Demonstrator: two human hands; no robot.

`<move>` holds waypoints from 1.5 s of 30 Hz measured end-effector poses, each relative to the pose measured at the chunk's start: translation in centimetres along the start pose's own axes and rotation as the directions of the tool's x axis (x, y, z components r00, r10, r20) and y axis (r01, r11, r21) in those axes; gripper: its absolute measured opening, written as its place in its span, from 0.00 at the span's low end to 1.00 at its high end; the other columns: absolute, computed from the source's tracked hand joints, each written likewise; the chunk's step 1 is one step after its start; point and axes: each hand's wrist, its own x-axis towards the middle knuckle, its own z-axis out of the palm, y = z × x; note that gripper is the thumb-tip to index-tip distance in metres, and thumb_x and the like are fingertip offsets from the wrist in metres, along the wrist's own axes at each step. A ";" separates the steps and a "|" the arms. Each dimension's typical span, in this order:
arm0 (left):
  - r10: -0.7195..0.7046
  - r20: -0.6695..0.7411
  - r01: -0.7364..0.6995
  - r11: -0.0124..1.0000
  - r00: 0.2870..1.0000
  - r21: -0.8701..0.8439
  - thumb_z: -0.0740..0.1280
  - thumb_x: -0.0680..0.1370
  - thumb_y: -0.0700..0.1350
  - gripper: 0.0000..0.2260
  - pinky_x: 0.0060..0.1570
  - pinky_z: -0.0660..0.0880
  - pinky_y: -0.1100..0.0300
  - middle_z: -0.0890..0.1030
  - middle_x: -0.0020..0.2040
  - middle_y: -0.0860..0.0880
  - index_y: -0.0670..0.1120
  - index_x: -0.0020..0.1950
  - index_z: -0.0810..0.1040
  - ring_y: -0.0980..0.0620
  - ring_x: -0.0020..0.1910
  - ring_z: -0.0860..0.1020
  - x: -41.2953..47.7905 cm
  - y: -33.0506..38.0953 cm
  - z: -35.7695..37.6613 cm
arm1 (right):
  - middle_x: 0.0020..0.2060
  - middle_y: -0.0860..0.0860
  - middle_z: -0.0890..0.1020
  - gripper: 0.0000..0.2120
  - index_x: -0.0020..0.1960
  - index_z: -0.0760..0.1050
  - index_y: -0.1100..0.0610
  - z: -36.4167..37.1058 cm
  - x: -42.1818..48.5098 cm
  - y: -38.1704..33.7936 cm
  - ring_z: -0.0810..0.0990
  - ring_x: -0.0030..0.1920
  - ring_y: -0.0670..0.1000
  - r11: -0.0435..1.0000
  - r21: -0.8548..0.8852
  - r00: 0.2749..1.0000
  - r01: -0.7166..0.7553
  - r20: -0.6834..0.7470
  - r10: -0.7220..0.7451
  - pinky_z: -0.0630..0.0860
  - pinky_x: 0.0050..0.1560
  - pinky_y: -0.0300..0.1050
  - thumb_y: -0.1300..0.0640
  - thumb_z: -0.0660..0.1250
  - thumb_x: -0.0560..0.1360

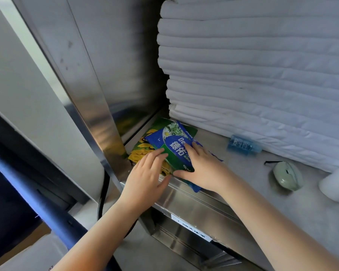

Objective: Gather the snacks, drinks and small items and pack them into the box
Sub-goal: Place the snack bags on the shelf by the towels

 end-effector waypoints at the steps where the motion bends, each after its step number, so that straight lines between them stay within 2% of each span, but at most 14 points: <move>1: -0.036 0.020 0.036 0.999 0.999 0.005 0.73 0.71 0.49 0.25 0.57 0.74 0.51 0.75 0.64 0.44 0.41 0.64 0.74 0.45 0.62 0.75 0.0 0.0 0.0 | 0.77 0.54 0.48 0.44 0.77 0.43 0.53 -0.2 -0.1 0.0 0.49 0.76 0.55 1.000 0.016 1.000 0.006 0.025 -0.006 0.56 0.72 0.54 0.33 0.59 0.73; 5: -0.121 0.044 0.119 0.992 0.992 0.039 0.71 0.72 0.53 0.29 0.62 0.70 0.50 0.71 0.68 0.43 0.42 0.69 0.70 0.43 0.66 0.71 0.0 0.0 0.1 | 0.77 0.51 0.44 0.40 0.77 0.42 0.49 -0.9 -0.3 0.5 0.46 0.76 0.52 0.999 0.040 0.994 0.037 0.097 -0.041 0.51 0.73 0.50 0.42 0.63 0.75; 8: -0.141 0.028 0.139 0.987 0.990 0.075 0.72 0.71 0.54 0.32 0.66 0.62 0.49 0.68 0.71 0.43 0.43 0.71 0.67 0.42 0.69 0.66 0.0 0.1 0.3 | 0.77 0.46 0.46 0.38 0.77 0.45 0.46 -1.6 -0.4 1.2 0.47 0.76 0.48 0.997 0.032 0.990 0.076 0.114 -0.079 0.53 0.73 0.47 0.54 0.65 0.75; 12: -0.125 0.116 0.111 0.987 0.985 0.117 0.66 0.74 0.58 0.35 0.70 0.52 0.46 0.56 0.76 0.44 0.48 0.76 0.56 0.43 0.75 0.52 0.4 -0.2 0.3 | 0.76 0.42 0.49 0.40 0.76 0.50 0.43 -1.9 -0.6 1.8 0.49 0.76 0.44 0.992 0.016 0.987 0.123 0.103 -0.124 0.56 0.72 0.42 0.71 0.59 0.73; 14: -0.118 0.178 0.093 0.985 0.977 0.145 0.61 0.76 0.60 0.34 0.71 0.48 0.47 0.52 0.77 0.47 0.51 0.77 0.51 0.45 0.76 0.46 0.6 -0.4 0.5 | 0.76 0.40 0.51 0.42 0.75 0.52 0.41 -1.6 -0.7 2.0 0.49 0.75 0.44 0.989 0.008 0.986 0.151 0.075 -0.151 0.57 0.71 0.41 0.76 0.56 0.72; 16: -0.106 0.200 0.072 0.982 0.974 0.172 0.61 0.76 0.61 0.32 0.71 0.50 0.45 0.58 0.76 0.46 0.51 0.76 0.56 0.43 0.76 0.50 0.5 -0.3 0.4 | 0.75 0.39 0.53 0.42 0.74 0.55 0.40 -1.1 -0.6 2.3 0.51 0.75 0.44 0.984 0.007 0.984 0.178 0.025 -0.178 0.59 0.69 0.39 0.77 0.55 0.72; 19: -0.083 0.116 0.063 0.983 0.990 0.170 0.67 0.72 0.61 0.30 0.66 0.64 0.42 0.74 0.65 0.45 0.47 0.70 0.71 0.41 0.68 0.68 0.3 -0.2 0.0 | 0.74 0.38 0.56 0.43 0.73 0.58 0.38 -0.5 0.1 3.0 0.55 0.74 0.44 0.973 0.011 0.971 0.230 -0.071 -0.229 0.59 0.65 0.34 0.78 0.54 0.71; 22: -0.073 0.058 0.061 0.979 0.996 0.193 0.59 0.72 0.66 0.32 0.63 0.69 0.44 0.77 0.58 0.44 0.45 0.67 0.73 0.42 0.61 0.73 0.0 -0.3 -0.2 | 0.74 0.42 0.61 0.40 0.71 0.64 0.39 -0.3 1.4 3.4 0.58 0.73 0.45 0.963 0.013 0.948 0.270 -0.181 -0.263 0.61 0.65 0.36 0.77 0.56 0.71; 26: -0.108 0.056 0.094 0.973 0.993 0.210 0.54 0.73 0.71 0.37 0.63 0.67 0.46 0.75 0.57 0.44 0.45 0.68 0.72 0.43 0.58 0.73 -0.4 0.1 -0.4 | 0.70 0.46 0.69 0.30 0.67 0.72 0.44 -0.2 3.4 3.1 0.66 0.70 0.49 0.965 0.002 0.906 0.263 -0.345 -0.246 0.69 0.64 0.45 0.72 0.58 0.74; 30: -0.194 0.103 0.167 0.961 0.976 0.222 0.47 0.72 0.70 0.39 0.69 0.61 0.47 0.70 0.65 0.44 0.44 0.73 0.65 0.44 0.66 0.67 0.2 0.5 -0.3 | 0.70 0.50 0.69 0.23 0.69 0.71 0.50 0.0 4.8 2.5 0.67 0.69 0.52 0.973 0.020 0.911 0.231 -0.355 -0.209 0.67 0.66 0.47 0.67 0.58 0.78; 33: -0.229 0.116 0.199 0.954 0.967 0.225 0.47 0.75 0.67 0.38 0.73 0.50 0.48 0.58 0.75 0.43 0.43 0.76 0.56 0.45 0.74 0.55 0.9 0.5 0.6 | 0.70 0.52 0.68 0.20 0.71 0.68 0.52 0.5 5.0 2.0 0.66 0.69 0.53 0.977 0.097 0.904 0.188 -0.406 -0.133 0.64 0.65 0.44 0.59 0.60 0.79; 37: -0.240 0.107 0.211 0.951 0.965 0.227 0.51 0.76 0.62 0.32 0.72 0.45 0.43 0.56 0.76 0.42 0.47 0.76 0.54 0.42 0.75 0.51 1.5 0.4 1.9 | 0.75 0.53 0.59 0.25 0.74 0.60 0.50 1.6 5.0 1.4 0.57 0.75 0.54 0.979 0.160 0.963 0.128 -0.257 -0.084 0.60 0.69 0.48 0.47 0.59 0.79; 40: -0.255 0.105 0.226 0.946 0.961 0.231 0.55 0.76 0.63 0.33 0.71 0.44 0.41 0.57 0.76 0.41 0.48 0.76 0.55 0.39 0.75 0.51 2.2 0.2 2.4 | 0.76 0.52 0.55 0.27 0.75 0.58 0.49 1.7 5.3 1.2 0.51 0.76 0.52 0.955 0.268 0.970 0.128 -0.236 -0.064 0.57 0.71 0.50 0.46 0.61 0.78; 45: -0.250 0.123 0.214 0.945 0.961 0.247 0.55 0.76 0.62 0.32 0.70 0.44 0.39 0.58 0.75 0.42 0.50 0.76 0.54 0.38 0.74 0.52 2.7 -0.4 3.0 | 0.76 0.53 0.55 0.28 0.74 0.59 0.52 1.9 5.5 0.8 0.51 0.76 0.52 0.940 0.318 0.967 0.126 -0.251 -0.044 0.57 0.71 0.49 0.47 0.62 0.78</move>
